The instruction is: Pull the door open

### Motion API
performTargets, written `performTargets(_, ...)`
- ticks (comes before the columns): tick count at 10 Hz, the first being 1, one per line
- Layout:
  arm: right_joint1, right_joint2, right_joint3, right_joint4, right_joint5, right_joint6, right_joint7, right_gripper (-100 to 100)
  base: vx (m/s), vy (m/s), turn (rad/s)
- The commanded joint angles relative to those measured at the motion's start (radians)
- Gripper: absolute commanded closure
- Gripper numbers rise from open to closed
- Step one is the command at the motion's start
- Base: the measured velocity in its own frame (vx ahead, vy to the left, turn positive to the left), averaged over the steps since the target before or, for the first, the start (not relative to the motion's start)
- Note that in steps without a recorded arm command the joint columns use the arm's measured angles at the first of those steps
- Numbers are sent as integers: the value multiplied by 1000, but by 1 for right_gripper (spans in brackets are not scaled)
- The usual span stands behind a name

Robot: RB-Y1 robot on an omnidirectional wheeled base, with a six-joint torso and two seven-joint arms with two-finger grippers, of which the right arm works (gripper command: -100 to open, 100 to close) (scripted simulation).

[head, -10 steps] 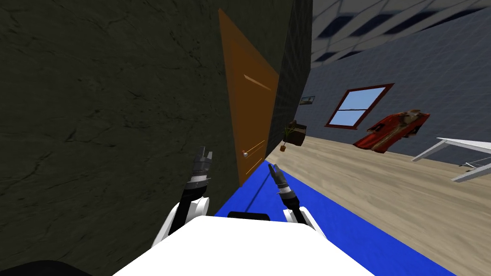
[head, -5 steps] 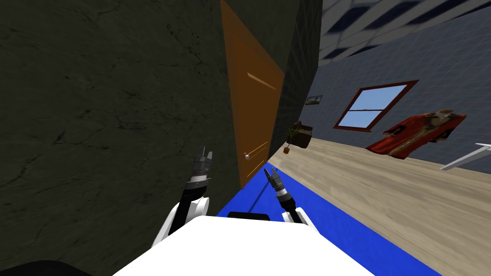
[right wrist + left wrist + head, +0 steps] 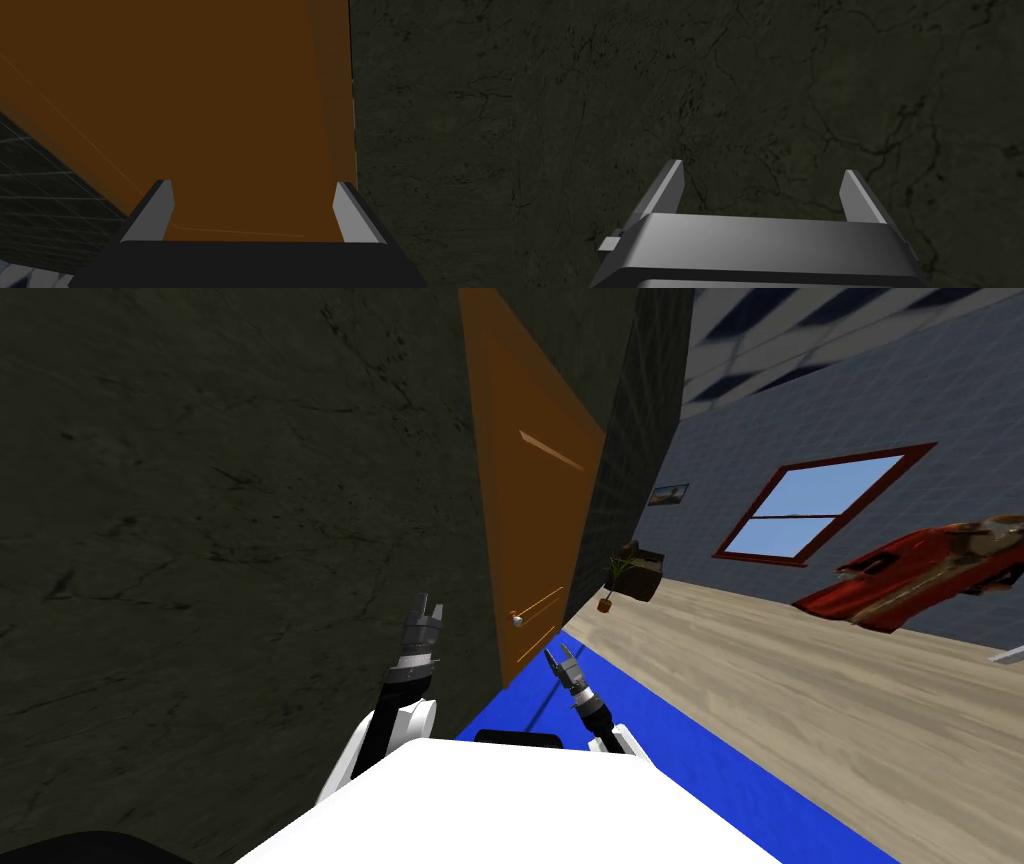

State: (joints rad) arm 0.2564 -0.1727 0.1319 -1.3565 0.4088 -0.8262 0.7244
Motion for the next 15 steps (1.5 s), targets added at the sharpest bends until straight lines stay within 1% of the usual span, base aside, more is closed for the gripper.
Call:
performTargets(1,-12,-7,8,50,17,-19,36,-100,101,-15,72)
performTargets(4,-35,-18,23,128,47,-47,96,-100,92,-9,73)
performTargets(5,-35,-18,23,130,47,-47,96,-100,60,-12,20)
performTargets(7,-50,-25,33,182,66,-64,134,-100,65,-8,51)
performTargets(11,-75,-37,49,269,98,-94,198,-100,98,-19,54)
performTargets(12,-85,-42,56,304,111,-107,224,-100,125,-9,64)
performTargets(15,-98,-48,64,348,127,-122,256,-100,84,-20,53)
